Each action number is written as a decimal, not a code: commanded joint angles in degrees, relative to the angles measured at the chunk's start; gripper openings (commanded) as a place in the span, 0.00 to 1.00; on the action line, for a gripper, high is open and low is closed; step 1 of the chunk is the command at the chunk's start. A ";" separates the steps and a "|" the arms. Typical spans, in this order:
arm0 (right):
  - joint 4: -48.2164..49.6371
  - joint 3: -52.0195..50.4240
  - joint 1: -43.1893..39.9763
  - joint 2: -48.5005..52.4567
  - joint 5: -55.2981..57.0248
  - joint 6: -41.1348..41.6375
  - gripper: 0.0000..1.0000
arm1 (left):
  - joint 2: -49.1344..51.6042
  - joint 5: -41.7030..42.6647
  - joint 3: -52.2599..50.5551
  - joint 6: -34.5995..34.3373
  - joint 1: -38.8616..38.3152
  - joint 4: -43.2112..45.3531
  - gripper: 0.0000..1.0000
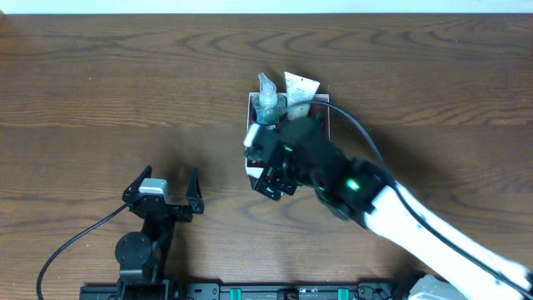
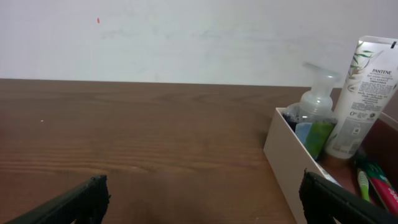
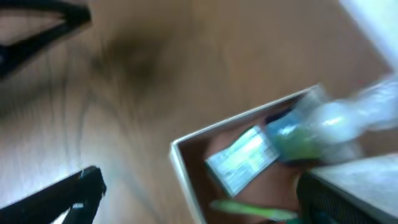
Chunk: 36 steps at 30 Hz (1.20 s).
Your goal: Pack container
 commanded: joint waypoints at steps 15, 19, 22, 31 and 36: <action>20.57 -32.70 -33.42 -40.37 -20.46 -1.31 0.99 | -0.35 1.01 -0.83 1.16 0.20 -2.23 0.98; 21.05 -38.99 -39.26 -47.69 -19.82 -2.10 0.99 | -0.35 1.01 -0.83 1.16 0.20 -2.23 0.98; 23.82 -44.02 -41.51 -52.24 -17.59 -2.21 0.99 | -0.35 1.01 -0.83 1.16 0.20 -2.23 0.98; 24.59 -51.82 -45.51 -59.84 -8.68 -2.14 0.99 | -0.35 1.01 -0.83 1.16 0.20 -2.23 0.98; 24.44 -55.25 -47.25 -63.47 -8.66 -2.16 0.99 | -0.35 1.01 -0.83 1.16 0.20 -2.23 0.98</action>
